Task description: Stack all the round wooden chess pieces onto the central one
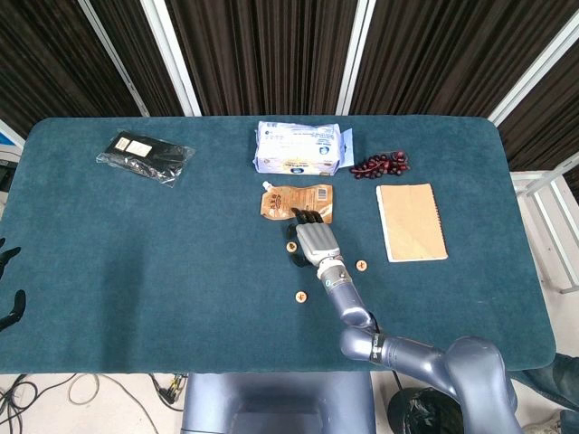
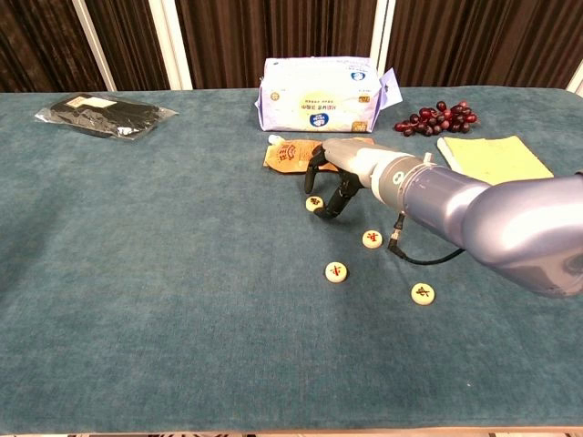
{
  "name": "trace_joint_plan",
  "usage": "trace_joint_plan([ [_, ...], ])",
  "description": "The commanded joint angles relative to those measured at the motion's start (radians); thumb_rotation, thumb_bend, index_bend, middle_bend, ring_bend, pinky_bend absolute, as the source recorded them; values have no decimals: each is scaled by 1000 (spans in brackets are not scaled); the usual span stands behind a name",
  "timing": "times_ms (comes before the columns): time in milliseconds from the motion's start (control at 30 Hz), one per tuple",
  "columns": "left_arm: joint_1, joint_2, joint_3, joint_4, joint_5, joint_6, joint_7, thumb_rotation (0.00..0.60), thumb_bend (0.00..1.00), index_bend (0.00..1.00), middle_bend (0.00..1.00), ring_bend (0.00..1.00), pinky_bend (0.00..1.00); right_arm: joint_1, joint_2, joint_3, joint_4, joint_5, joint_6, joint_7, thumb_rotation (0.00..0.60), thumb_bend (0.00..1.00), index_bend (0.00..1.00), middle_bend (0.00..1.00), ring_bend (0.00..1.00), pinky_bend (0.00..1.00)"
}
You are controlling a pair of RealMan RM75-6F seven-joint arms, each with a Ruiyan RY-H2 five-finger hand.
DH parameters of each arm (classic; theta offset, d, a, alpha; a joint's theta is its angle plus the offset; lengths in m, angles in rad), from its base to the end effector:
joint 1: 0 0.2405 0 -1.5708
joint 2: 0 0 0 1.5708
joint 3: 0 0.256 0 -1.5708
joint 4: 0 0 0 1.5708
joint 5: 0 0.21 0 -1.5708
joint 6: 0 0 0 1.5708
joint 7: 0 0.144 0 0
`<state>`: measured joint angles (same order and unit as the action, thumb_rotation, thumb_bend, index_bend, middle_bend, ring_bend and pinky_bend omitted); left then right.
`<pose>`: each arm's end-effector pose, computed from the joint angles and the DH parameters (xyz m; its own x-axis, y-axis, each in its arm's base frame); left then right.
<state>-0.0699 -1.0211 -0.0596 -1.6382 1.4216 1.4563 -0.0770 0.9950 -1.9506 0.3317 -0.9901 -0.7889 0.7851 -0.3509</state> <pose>-0.3259 0.1780 0.1910 0.3813 0.0160 0.9243 0.9207 0.0840 -0.3812 -0.0910 -0.3981 -0.1126 0.2938 -0.3810 0.8767 -0.9500 -0.2177 0.2238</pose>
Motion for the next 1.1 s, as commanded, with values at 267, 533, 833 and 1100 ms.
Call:
trace_joint_plan([
  [267, 0, 0, -2, 2, -2, 0, -2, 600, 490, 158, 0, 0, 0, -5, -16, 3, 36, -29, 1, 24, 600, 408, 464, 0, 0, 0],
  [533, 0, 2, -3, 1, -3, -1, -4, 600, 490, 158, 0, 0, 0, -9, -18, 7, 41, -36, -4, 27, 600, 408, 472, 0, 0, 0],
  [833, 0, 3, -5, 0, -8, -2, -6, 600, 490, 158, 0, 0, 0, -10, -23, 14, 43, -40, -9, 29, 600, 408, 472, 0, 0, 0],
  [1100, 0, 2, -6, 2, -7, -1, -7, 600, 490, 159, 0, 0, 0, -8, -32, 15, 49, -41, -15, 25, 600, 408, 484, 0, 0, 0],
])
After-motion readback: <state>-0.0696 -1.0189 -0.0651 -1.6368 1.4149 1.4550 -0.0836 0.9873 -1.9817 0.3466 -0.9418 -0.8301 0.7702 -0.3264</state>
